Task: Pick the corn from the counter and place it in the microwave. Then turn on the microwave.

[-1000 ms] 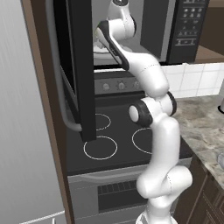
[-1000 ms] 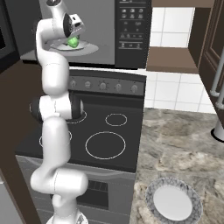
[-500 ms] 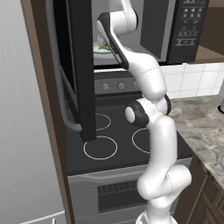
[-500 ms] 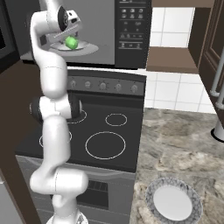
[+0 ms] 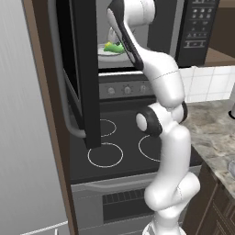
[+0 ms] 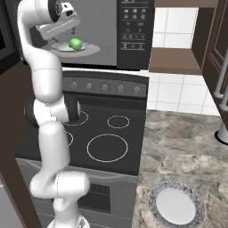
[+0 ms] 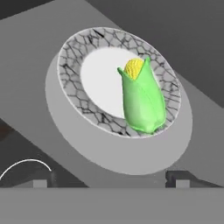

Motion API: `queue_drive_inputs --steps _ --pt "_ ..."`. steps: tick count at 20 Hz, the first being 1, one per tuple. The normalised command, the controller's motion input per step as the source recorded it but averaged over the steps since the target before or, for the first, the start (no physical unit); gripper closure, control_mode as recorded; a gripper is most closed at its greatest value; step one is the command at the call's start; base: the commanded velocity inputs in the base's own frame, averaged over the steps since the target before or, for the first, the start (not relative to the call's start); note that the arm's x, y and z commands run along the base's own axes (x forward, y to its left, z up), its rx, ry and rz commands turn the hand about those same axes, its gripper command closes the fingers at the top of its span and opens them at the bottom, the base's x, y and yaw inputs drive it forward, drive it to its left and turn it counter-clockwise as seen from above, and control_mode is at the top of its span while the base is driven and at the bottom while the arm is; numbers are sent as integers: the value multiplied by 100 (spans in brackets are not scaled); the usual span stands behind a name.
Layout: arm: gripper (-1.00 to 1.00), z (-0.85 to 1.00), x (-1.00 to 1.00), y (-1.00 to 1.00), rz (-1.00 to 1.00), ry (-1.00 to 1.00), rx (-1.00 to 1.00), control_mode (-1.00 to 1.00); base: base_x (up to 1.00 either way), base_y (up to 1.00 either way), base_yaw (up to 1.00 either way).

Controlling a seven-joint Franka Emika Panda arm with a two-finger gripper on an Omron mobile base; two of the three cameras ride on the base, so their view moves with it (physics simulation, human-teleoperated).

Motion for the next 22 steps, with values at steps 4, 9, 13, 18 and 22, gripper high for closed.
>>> queue_drive_inputs --steps 4,9,13,18,22 --pt "-100 0 -100 -37 0 -8 0 -100 0 0 0" --pt "-100 0 -100 -34 -1 -5 3 -100 0 0 0" --pt "-100 0 -100 -26 -2 -4 5 -100 0 0 0" --pt "-100 -16 -100 -25 -2 -3 7 -100 0 0 0" --pt "-100 -42 -100 -26 -3 -1 7 -100 0 0 0"
